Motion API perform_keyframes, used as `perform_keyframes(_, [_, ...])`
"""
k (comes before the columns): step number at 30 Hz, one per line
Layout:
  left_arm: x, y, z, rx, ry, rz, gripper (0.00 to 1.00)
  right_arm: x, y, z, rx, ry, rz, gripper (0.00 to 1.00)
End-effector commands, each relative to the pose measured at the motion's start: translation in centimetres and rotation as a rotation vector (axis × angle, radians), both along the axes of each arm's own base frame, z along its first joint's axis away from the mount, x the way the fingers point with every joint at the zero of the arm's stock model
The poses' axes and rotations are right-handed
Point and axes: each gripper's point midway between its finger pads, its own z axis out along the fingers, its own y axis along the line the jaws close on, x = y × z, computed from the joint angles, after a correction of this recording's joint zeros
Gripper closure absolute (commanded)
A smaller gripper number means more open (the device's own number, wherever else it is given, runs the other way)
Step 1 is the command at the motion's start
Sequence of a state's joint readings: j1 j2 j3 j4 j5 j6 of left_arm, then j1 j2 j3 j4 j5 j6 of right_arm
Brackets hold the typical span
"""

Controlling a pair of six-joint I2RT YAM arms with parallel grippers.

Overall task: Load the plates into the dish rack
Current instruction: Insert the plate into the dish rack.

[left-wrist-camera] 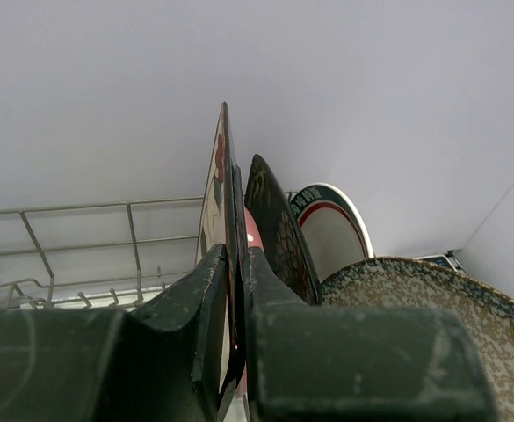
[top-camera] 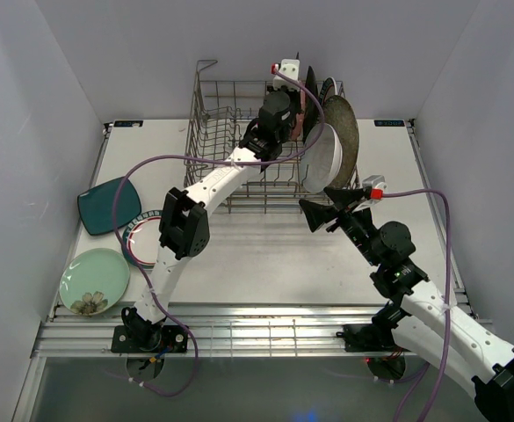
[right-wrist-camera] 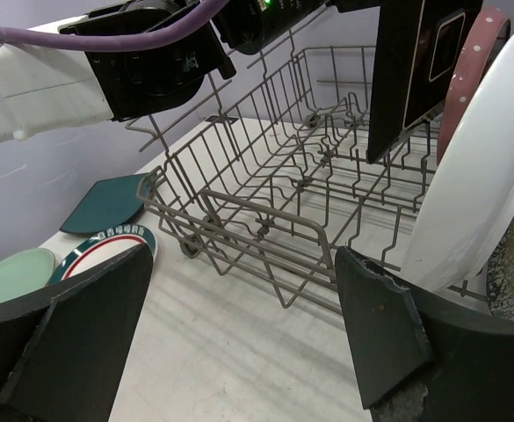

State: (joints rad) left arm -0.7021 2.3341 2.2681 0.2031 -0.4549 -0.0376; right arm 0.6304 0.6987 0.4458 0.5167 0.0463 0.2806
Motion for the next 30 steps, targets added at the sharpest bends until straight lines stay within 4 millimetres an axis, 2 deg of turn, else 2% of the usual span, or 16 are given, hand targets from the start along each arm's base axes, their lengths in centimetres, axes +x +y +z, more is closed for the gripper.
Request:
perform_keyframes(1, [-4.1, 4.4, 15.0, -0.247, -0.296, 0.064, 1.0, -0.1, -0.5, 1.2, 0.02, -0.041, -0.019, 0.1])
perform_keyframes(5, [-4.2, 4.7, 15.1, -0.267, -0.307, 0.077, 1.0, -0.1, -0.5, 1.2, 0.019, -0.039, -0.019, 0.1])
perform_keyframes(13, [-5.2, 4.9, 16.9, -0.259, -0.37, 0.082, 1.0, -0.1, -0.4, 1.2, 0.017, -0.039, -0.019, 0.1])
perform_keyframes(22, [-5.1, 5.1, 16.1, -0.25, -0.386, 0.098, 1.0, -0.1, -0.6, 1.1, 0.015, -0.04, -0.023, 0.1])
perform_keyframes(30, [-5.4, 4.8, 17.1, -0.254, -0.41, 0.076, 1.0, -0.2, -0.7, 1.0, 0.013, -0.039, -0.025, 0.1])
